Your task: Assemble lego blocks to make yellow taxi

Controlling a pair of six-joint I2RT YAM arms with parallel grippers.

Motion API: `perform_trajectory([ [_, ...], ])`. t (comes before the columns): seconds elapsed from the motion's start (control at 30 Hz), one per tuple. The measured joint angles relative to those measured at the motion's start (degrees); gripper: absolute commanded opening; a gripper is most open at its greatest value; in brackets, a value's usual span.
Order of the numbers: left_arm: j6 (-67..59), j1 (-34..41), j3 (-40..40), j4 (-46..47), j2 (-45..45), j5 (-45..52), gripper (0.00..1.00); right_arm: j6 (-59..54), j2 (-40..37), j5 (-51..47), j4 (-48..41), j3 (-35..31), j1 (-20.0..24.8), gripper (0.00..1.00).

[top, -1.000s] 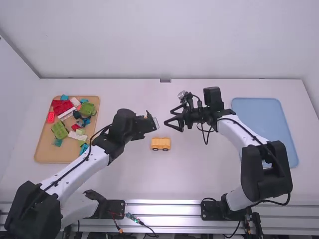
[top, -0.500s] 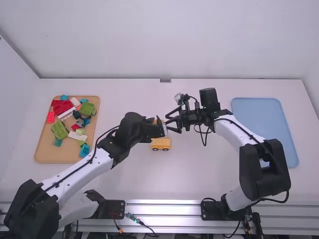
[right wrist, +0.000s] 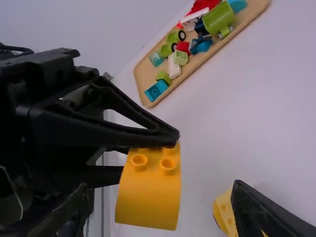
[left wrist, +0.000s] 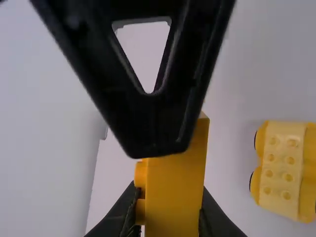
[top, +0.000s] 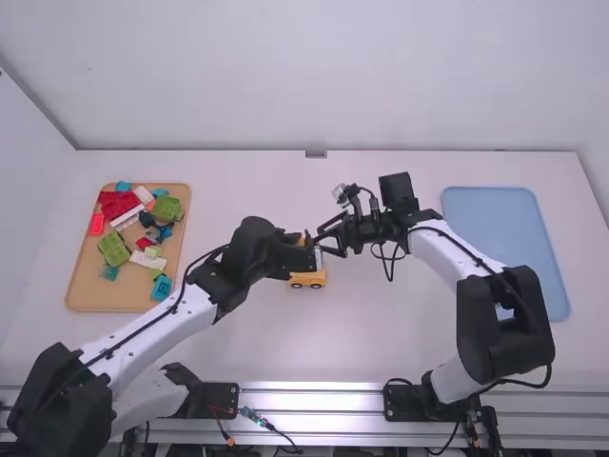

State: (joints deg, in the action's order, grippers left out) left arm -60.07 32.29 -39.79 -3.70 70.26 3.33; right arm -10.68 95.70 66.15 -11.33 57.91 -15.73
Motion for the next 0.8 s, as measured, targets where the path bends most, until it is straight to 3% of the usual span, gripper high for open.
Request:
perform_trajectory([
  [0.17,-2.67,1.01,0.00,1.16,0.00,-0.57,0.02,-0.59,0.00,-0.79,-1.81,0.00,-0.28,0.71],
  [0.67,-8.55,1.14,0.00,2.71,0.00,-0.98,0.02,-4.00,0.02,-3.76,-8.31,0.00,-3.67,0.42],
  [0.8,-8.59,1.16,0.00,3.17,0.00,-0.96,0.02,-4.31,0.02,-3.78,-8.31,0.00,-3.65,0.40],
])
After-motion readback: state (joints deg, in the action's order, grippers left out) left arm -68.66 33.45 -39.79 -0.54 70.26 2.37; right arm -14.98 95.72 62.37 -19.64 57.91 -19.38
